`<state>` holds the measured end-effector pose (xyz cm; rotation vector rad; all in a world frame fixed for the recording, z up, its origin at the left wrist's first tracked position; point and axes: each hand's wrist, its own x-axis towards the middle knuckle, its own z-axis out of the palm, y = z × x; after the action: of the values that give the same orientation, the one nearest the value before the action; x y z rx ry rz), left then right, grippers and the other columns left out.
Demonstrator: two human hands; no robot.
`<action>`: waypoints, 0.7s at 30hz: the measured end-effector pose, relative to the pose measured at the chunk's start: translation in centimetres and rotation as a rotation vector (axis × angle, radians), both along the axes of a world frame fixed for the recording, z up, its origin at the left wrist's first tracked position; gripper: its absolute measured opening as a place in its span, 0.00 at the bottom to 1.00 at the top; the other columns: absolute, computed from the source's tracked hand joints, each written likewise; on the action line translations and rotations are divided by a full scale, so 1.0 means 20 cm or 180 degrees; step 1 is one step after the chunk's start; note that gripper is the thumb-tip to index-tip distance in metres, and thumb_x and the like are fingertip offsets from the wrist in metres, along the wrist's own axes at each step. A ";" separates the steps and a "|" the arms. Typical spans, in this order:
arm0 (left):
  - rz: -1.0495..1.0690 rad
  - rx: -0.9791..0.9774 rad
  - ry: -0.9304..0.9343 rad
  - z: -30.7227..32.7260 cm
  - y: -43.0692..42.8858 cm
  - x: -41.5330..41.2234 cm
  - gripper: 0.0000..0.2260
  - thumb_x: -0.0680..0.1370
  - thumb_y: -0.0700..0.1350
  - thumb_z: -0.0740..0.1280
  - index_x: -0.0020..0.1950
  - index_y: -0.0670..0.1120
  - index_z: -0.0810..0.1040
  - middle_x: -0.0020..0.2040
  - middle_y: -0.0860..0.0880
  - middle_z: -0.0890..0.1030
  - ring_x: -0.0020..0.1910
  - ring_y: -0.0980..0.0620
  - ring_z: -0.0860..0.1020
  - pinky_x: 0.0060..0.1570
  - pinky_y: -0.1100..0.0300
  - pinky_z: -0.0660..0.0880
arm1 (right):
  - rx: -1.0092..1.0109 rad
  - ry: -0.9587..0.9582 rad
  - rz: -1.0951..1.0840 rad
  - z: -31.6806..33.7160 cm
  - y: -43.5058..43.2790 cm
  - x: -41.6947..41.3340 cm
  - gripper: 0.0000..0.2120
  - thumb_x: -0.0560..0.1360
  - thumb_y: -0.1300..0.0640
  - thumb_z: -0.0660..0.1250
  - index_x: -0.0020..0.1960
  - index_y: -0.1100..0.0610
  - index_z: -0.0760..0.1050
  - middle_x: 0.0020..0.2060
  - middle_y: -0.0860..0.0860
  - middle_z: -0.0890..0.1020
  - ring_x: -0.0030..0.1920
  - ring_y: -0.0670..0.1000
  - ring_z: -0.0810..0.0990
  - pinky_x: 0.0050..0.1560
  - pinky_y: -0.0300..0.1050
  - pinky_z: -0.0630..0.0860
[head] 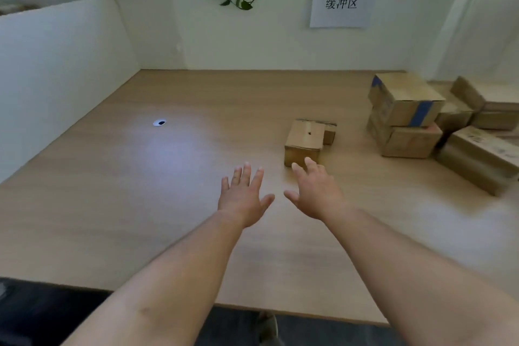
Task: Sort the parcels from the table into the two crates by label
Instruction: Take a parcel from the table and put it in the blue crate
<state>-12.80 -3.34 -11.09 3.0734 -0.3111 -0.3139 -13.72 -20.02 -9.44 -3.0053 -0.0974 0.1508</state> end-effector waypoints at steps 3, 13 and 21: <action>-0.0132 -0.0090 0.0011 -0.01 -0.12 0.20 0.31 0.82 0.61 0.47 0.79 0.51 0.38 0.80 0.45 0.38 0.78 0.45 0.38 0.75 0.44 0.41 | 0.0001 0.0090 -0.0225 -0.02 -0.13 0.13 0.35 0.80 0.40 0.57 0.79 0.54 0.49 0.78 0.58 0.49 0.76 0.59 0.53 0.73 0.55 0.60; -0.0399 -0.0272 0.0253 -0.09 -0.35 0.77 0.30 0.83 0.61 0.46 0.80 0.51 0.39 0.80 0.44 0.39 0.79 0.45 0.39 0.76 0.46 0.43 | 0.0191 0.0320 -0.0804 -0.12 -0.39 0.61 0.35 0.80 0.41 0.56 0.78 0.58 0.49 0.78 0.59 0.52 0.77 0.59 0.53 0.73 0.55 0.58; -0.0377 -0.0595 0.0390 -0.19 -0.48 1.12 0.32 0.82 0.61 0.49 0.80 0.48 0.40 0.80 0.43 0.42 0.79 0.45 0.43 0.76 0.48 0.46 | 0.0653 0.0389 -0.1175 -0.21 -0.45 0.92 0.37 0.80 0.40 0.55 0.78 0.62 0.49 0.75 0.58 0.59 0.75 0.58 0.58 0.72 0.52 0.59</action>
<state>9.69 -13.00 -14.93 2.8438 -0.4879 -0.4480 4.74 -28.96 -13.68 -2.7418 0.4242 0.2658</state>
